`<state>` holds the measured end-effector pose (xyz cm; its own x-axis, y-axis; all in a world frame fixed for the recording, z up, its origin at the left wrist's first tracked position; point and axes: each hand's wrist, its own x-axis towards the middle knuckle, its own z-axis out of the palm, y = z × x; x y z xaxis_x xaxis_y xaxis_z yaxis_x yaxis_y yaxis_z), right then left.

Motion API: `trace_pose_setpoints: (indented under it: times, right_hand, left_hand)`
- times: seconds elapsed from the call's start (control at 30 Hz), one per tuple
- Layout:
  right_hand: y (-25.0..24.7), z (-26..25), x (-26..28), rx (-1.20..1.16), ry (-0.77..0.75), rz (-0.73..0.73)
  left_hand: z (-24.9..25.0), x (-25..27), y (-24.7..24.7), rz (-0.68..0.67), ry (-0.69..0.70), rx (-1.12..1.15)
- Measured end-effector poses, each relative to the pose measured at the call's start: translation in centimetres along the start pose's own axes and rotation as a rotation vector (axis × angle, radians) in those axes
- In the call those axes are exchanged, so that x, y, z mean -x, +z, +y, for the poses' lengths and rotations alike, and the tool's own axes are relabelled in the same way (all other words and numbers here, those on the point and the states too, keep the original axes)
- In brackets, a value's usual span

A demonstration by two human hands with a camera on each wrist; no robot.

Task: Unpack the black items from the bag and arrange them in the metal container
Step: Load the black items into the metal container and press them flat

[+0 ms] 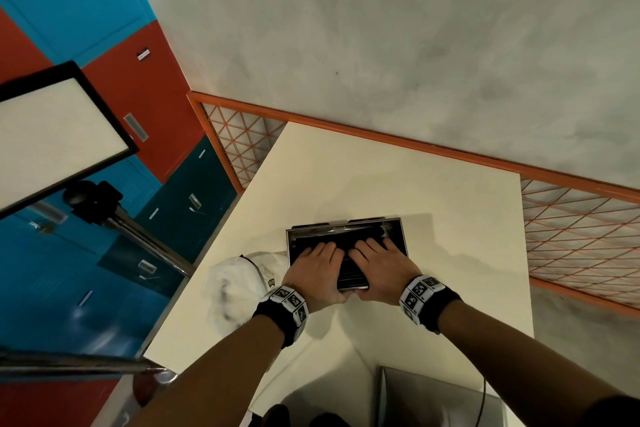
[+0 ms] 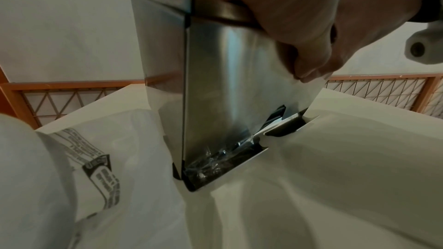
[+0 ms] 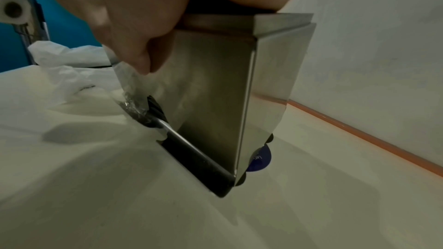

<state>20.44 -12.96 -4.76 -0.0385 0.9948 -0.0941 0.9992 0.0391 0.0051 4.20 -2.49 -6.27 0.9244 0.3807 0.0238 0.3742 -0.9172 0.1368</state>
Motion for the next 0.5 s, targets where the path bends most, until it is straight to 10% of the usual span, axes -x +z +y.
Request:
trace_pose_setpoints:
  times: [0.5]
  right_hand:
    - [0.1,0.1,-1.6,0.013,0.086,-0.152]
  left_hand:
    - [-0.3,-1.4,0.2,-0.162,-0.116,0.077]
